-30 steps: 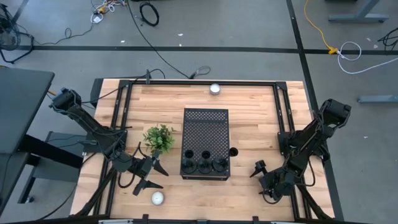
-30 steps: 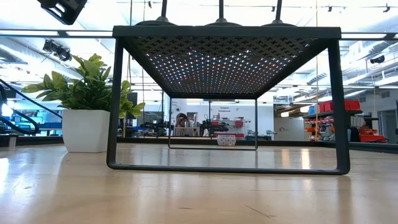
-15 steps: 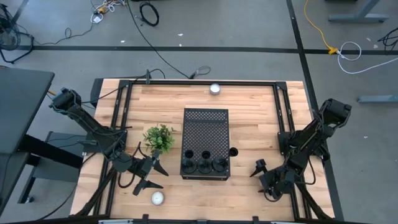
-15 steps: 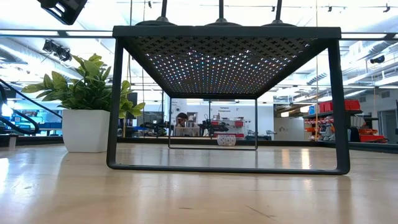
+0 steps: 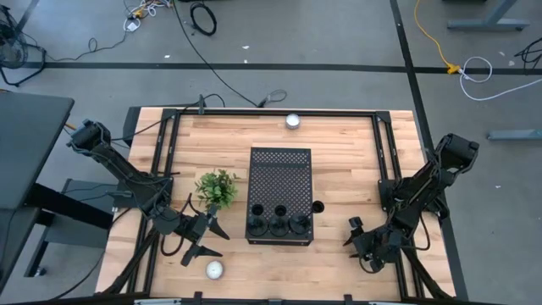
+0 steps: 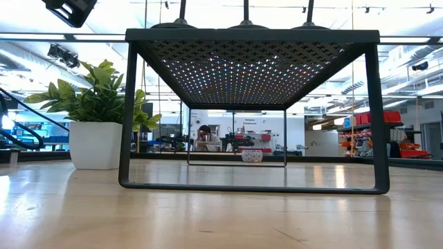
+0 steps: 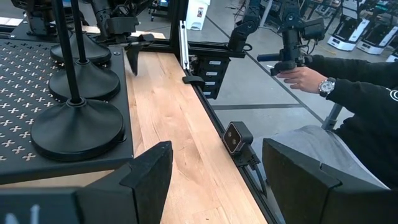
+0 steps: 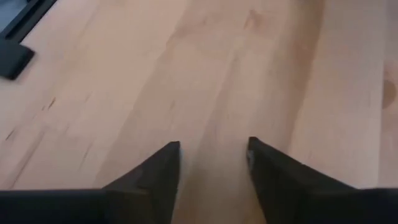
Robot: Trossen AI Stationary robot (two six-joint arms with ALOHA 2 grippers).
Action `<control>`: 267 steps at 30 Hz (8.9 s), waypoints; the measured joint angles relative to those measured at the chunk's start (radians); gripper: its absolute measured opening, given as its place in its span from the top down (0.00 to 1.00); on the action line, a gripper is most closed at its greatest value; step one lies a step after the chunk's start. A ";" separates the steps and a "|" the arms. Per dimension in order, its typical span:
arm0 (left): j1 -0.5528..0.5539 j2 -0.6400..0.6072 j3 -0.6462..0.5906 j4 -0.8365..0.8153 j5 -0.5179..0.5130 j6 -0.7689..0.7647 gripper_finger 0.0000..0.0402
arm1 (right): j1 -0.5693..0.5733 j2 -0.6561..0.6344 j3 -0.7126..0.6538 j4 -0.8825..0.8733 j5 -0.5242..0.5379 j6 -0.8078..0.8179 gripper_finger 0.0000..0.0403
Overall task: Pick & Place candle stick holders
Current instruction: Put the blue patterned candle on the shelf
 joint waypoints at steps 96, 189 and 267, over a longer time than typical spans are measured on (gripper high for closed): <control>0.000 0.000 0.000 0.000 0.000 0.000 0.38 | 0.080 -0.569 0.121 -0.768 -0.113 0.803 0.01; 0.000 0.000 0.000 0.000 0.000 0.000 0.38 | 0.098 0.023 0.564 -0.946 -0.284 1.271 0.01; 0.000 0.000 0.000 0.000 0.000 0.000 0.38 | -0.315 0.016 0.450 -0.957 -0.616 0.709 0.01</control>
